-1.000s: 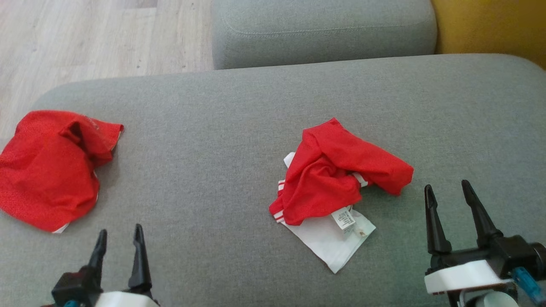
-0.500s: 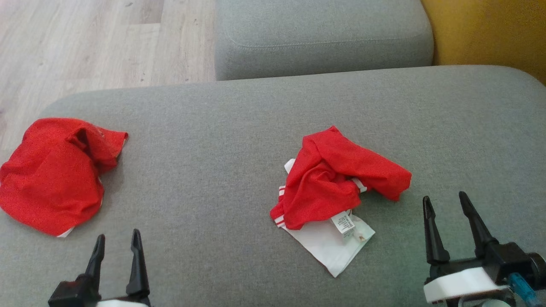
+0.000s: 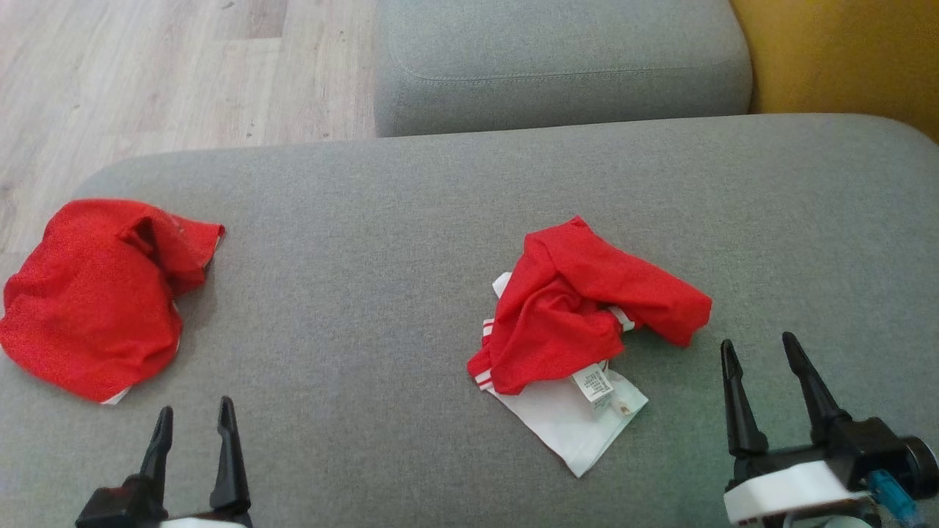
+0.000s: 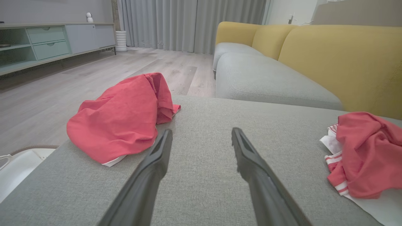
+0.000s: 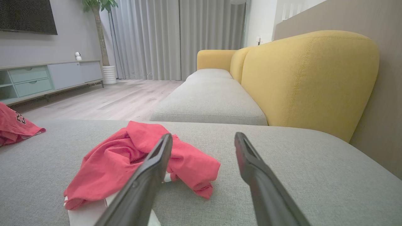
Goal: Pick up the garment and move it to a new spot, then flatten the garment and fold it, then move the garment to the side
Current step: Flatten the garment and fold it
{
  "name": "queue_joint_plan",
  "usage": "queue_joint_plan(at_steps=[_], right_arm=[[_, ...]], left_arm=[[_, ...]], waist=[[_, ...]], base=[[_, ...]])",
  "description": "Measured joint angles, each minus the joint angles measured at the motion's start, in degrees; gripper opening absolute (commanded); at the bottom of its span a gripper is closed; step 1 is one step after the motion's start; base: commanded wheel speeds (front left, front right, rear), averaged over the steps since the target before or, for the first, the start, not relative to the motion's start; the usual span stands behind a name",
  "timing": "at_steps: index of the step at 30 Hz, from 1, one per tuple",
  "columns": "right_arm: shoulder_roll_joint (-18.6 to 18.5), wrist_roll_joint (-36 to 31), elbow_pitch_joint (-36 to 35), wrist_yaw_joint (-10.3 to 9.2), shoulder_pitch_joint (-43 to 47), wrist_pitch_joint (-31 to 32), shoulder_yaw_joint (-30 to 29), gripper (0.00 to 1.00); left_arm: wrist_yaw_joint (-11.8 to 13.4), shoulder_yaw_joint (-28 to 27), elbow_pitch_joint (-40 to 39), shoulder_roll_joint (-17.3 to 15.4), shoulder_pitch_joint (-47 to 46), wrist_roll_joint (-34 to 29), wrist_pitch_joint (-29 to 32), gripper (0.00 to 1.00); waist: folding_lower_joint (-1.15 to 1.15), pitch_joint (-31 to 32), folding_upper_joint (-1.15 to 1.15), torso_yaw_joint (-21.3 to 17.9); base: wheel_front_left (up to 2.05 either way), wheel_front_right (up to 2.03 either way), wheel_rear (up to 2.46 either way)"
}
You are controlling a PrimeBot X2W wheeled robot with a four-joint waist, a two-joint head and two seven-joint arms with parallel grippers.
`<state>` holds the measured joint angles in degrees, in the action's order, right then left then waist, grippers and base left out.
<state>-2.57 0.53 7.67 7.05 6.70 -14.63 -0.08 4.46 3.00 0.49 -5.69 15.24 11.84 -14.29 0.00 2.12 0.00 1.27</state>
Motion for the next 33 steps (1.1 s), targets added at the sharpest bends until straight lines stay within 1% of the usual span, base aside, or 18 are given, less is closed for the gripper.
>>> queue_joint_plan(at_steps=[15, 20, 22, 25, 28, 31, 33], right_arm=[[0.0, 0.5, 0.3, 0.00, -0.1, 0.0, 0.3, 1.00], [0.0, 0.5, 0.4, 0.00, -0.1, 0.0, 0.4, 1.00], [0.0, 0.5, 1.2, 0.00, -0.1, 0.0, 1.2, 1.00], [0.0, -1.1, 5.0, 0.00, -0.1, 0.2, 5.3, 1.00], [0.0, -3.2, 8.3, 0.00, -0.2, 2.8, 8.6, 1.00], [0.0, -4.2, 11.3, 0.00, -1.3, 7.0, 10.5, 1.00], [0.0, -5.3, 13.2, 0.00, -3.1, 10.3, 11.6, 1.00]], left_arm=[[-2.4, -1.6, 0.8, 1.5, -0.2, -1.7, 0.0, 1.00], [-2.5, -1.4, 0.9, 2.0, -0.3, -1.7, 0.0, 1.00], [-2.5, -1.3, 0.9, 2.1, -0.3, -1.9, 0.0, 1.00], [-2.5, -1.2, 1.0, 2.2, -0.3, -2.1, 0.0, 1.00], [-2.5, -1.2, 1.1, 2.3, -0.3, -2.1, 0.0, 1.00], [-2.5, -1.2, 1.3, 2.3, -0.4, -2.2, 0.0, 1.00], [-3.0, -1.1, 1.4, 2.3, -0.5, -2.2, 0.0, 1.00]], waist=[[0.00, -1.0, 0.00, -0.6], [0.00, -1.0, 0.00, -1.0], [0.00, -1.0, 0.00, -1.0], [0.00, -0.9, 0.00, -0.9], [0.00, -0.9, 0.00, -0.8], [0.00, -1.0, 0.00, -0.6], [0.00, -1.1, 0.00, -0.4]], base=[[0.00, 0.00, 0.00], [0.00, 0.00, 0.00], [0.00, 0.00, 0.00], [0.00, 0.00, 0.00], [0.00, 0.00, 0.00], [0.00, 0.00, 0.00], [0.00, 0.00, 0.00]])
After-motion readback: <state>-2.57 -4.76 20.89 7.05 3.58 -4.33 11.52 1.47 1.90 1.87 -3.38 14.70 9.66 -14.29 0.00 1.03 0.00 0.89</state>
